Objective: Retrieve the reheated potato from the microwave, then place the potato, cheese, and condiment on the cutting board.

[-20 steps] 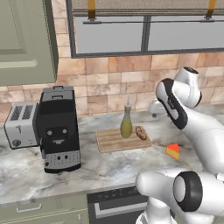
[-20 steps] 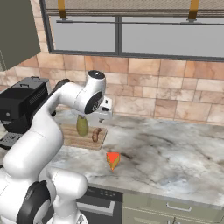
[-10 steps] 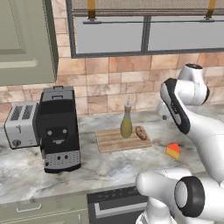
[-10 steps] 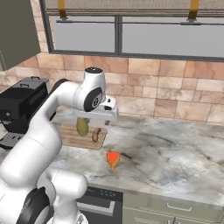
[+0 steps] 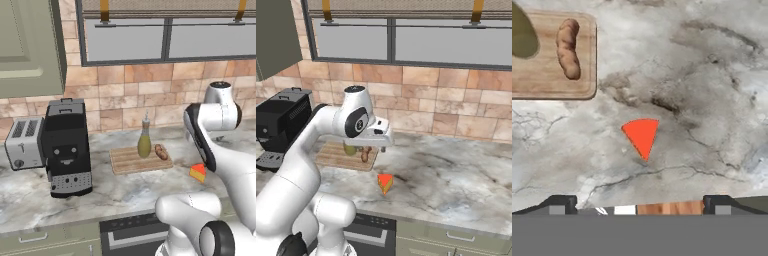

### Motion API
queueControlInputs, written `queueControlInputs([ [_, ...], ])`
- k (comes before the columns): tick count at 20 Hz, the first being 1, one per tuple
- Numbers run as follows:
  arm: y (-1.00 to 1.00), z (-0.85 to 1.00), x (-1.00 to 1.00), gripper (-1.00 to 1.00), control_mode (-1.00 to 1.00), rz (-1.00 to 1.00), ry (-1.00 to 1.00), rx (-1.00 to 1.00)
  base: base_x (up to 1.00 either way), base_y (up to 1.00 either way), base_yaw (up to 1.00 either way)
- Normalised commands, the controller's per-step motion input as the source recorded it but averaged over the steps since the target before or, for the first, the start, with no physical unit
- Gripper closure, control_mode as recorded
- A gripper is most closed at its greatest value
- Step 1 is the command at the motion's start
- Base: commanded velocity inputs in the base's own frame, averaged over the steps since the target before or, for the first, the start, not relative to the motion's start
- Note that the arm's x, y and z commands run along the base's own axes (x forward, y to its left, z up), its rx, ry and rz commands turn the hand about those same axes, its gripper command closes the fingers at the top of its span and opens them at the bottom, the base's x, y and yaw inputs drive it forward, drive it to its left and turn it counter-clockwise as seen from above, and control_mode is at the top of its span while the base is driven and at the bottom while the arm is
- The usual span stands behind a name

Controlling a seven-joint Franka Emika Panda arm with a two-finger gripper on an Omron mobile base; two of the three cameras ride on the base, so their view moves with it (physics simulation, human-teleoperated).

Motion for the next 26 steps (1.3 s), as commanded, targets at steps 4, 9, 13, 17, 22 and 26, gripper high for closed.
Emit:
queueControlInputs([
  [4, -0.16, -0.18, -0.12, -1.0, -1.0, 0.0, 0.1, -0.01, 0.0, 0.0, 0.0],
  [9, -0.13, -0.17, 0.05, -1.0, -1.0, 0.0, 0.11, 0.03, 0.0, 0.0, 0.0],
  [13, -0.01, -0.14, 0.07, -1.0, -1.0, 0.0, 0.12, 0.1, 0.0, 0.0, 0.0],
  [17, 0.0, -0.23, 0.01, -1.0, -1.0, 0.0, 0.0, 0.14, 0.0, 0.0, 0.0],
  [22, -0.07, -0.22, 0.07, -1.0, -1.0, 0.0, 0.0, 0.04, 0.0, 0.0, 0.0],
  [26, -0.14, -0.19, 0.23, -1.0, -1.0, 0.0, 0.0, 0.0, 0.0, 0.0, 0.0],
])
